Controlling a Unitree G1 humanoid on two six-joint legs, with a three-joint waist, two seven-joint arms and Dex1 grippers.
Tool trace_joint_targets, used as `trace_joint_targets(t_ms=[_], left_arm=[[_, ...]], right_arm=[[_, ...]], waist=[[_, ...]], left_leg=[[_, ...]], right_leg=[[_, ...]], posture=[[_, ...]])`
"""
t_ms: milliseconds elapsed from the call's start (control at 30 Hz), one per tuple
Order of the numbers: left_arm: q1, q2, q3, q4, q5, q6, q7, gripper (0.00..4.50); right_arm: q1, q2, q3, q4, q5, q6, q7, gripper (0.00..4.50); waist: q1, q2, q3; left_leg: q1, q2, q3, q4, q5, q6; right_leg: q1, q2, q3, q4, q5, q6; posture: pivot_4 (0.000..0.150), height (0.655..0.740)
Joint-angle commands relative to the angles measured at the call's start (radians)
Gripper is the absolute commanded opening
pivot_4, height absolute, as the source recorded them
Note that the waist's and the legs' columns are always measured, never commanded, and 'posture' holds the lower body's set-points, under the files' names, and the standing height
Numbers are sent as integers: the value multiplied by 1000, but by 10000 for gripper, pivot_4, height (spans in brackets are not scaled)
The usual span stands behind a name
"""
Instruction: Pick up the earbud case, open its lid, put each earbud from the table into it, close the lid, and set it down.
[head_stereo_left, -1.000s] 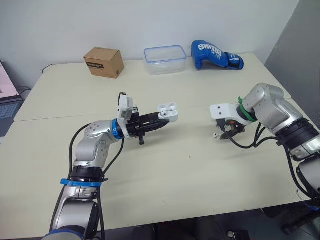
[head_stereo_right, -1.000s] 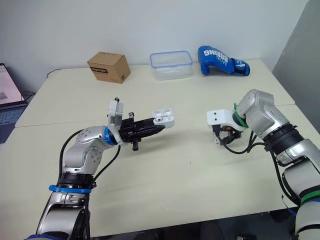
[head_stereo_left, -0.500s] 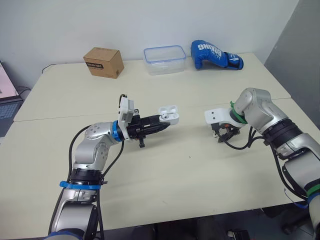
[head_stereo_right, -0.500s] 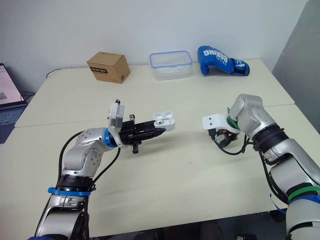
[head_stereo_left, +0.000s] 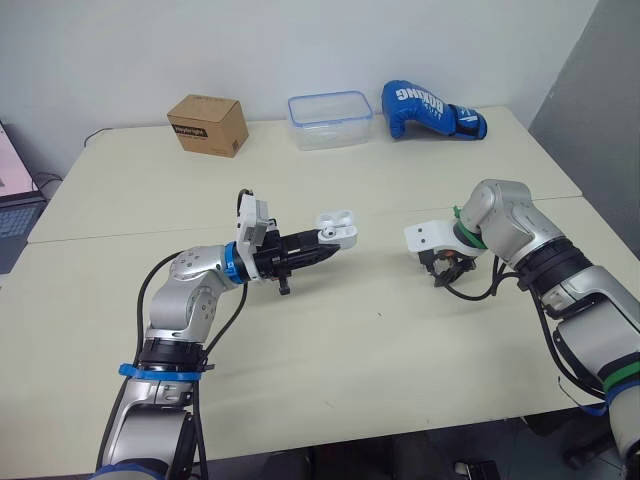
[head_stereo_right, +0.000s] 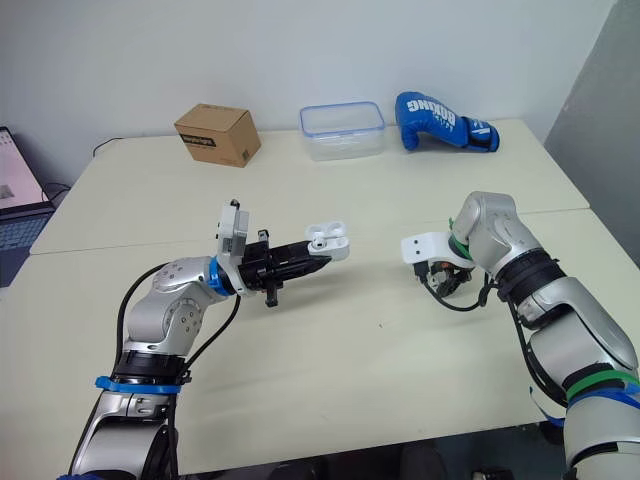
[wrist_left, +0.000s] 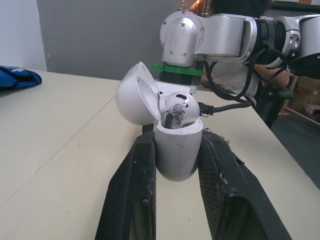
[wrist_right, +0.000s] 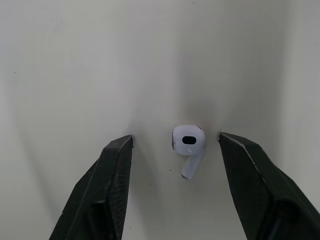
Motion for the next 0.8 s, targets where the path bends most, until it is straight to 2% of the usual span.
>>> trace_joint_targets(t_ms=[33, 133, 167, 400, 567, 800], left_arm=[[-4, 11, 7, -44, -18, -8, 0, 7943], [-6, 12, 7, -41, -17, -9, -1, 7943], [-6, 12, 7, -41, -17, -9, 0, 7943], [-12, 11, 6, -34, -14, -12, 0, 7943], [-14, 8, 4, -28, -12, -17, 0, 7943], [-21, 3, -1, -20, -10, -22, -1, 7943]], right_arm=[[-29, -3, -33, 3, -17, -15, -4, 15806], [-30, 0, -34, 5, -20, -15, -4, 4581], [-30, 0, -35, 4, -21, -15, -4, 3779], [-30, -6, -38, -4, -30, -12, 4, 3779], [23, -71, -55, -218, 7, 13, 114, 3779], [131, -140, -36, -389, -21, -4, 112, 3779]], waist=[[0, 0, 0], [0, 0, 0], [0, 0, 0], [0, 0, 0], [0, 0, 0], [2, 0, 0]], left_leg=[[0, 0, 0, 0, 0, 0], [0, 0, 0, 0, 0, 0], [0, 0, 0, 0, 0, 0], [0, 0, 0, 0, 0, 0], [-1, 0, 0, 0, 0, 0], [-1, 0, -1, 1, 0, 0]], right_leg=[[0, 0, 0, 0, 0, 0], [0, 0, 0, 0, 0, 0], [0, 0, 0, 0, 0, 0], [0, 0, 0, 0, 0, 0], [-1, 0, 0, 0, 0, 0], [0, 0, -1, 0, 0, 0]], posture=[[1500, 7307], [1500, 7307], [1500, 7307], [1500, 7307], [1500, 7307], [1500, 7307]])
